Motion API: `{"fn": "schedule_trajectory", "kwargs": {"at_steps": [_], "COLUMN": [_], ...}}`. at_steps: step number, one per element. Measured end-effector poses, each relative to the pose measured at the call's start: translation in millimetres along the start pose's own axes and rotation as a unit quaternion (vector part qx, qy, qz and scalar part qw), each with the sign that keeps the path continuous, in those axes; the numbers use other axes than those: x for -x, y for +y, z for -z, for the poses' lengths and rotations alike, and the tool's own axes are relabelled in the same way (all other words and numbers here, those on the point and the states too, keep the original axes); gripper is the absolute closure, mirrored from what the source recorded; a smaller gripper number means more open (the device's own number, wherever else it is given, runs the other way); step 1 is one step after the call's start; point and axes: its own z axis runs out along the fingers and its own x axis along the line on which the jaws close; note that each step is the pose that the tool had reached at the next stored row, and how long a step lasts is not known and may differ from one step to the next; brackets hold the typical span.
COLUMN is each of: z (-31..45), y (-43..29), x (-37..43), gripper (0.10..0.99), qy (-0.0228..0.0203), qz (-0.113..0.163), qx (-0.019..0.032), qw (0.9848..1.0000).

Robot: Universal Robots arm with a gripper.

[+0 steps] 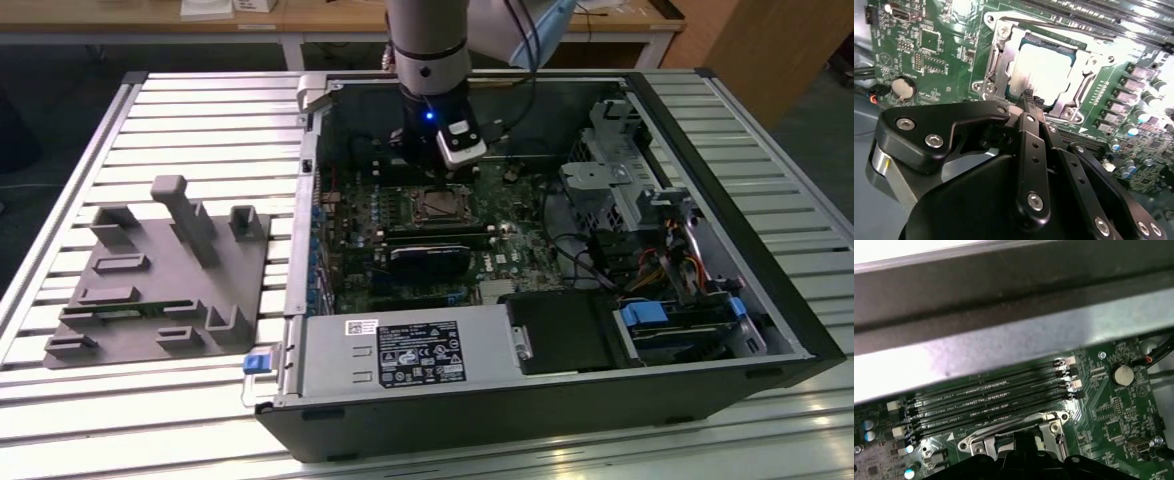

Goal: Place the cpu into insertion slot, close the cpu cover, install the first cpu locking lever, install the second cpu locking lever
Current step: 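Install the first cpu locking lever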

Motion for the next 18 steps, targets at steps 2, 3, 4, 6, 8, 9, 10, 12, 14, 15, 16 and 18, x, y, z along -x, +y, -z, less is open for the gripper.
{"fn": "schedule_trajectory", "kwargs": {"at_steps": [2,3,4,6,8,9,10,12,14,15,16,18], "z": [0.1,0.0,0.1,0.2,0.3,0.3,0.4,0.4,0.4,0.4,0.4,0.4], "y": [-1.8,-2.9,-4.1,-6.7,-9.3,-10.5,-11.3,-12.1,-12.2,-12.2,-12.2,-12.1], "x": [0.6,1.0,1.3,2.0,2.8,3.1,3.3,3.5,3.6,3.6,3.6,3.6], "gripper": [0.98,0.98,0.98,0.98,0.98,0.98,0.98,0.98,0.98,0.98,0.98,0.98], "qy": [0.0027,0.0035,0.0042,0.0054,0.0063,0.0066,0.0067,0.0061,0.0056,0.0056,0.0056,0.0055], "qz": [0.0,-0.001,-0.001,-0.001,-0.002,-0.002,-0.002,-0.002,-0.002,-0.002,-0.002,-0.002], "qx": [-0.0022,-0.0029,-0.0036,-0.0051,-0.0066,-0.0075,-0.0089,-0.0132,-0.0154,-0.0155,-0.0155,-0.0157], "qw": [1.0,1.0,1.0,1.0,1.0,0.9999,0.9999,0.9999,0.9999,0.9999,0.9999,0.9999]}}
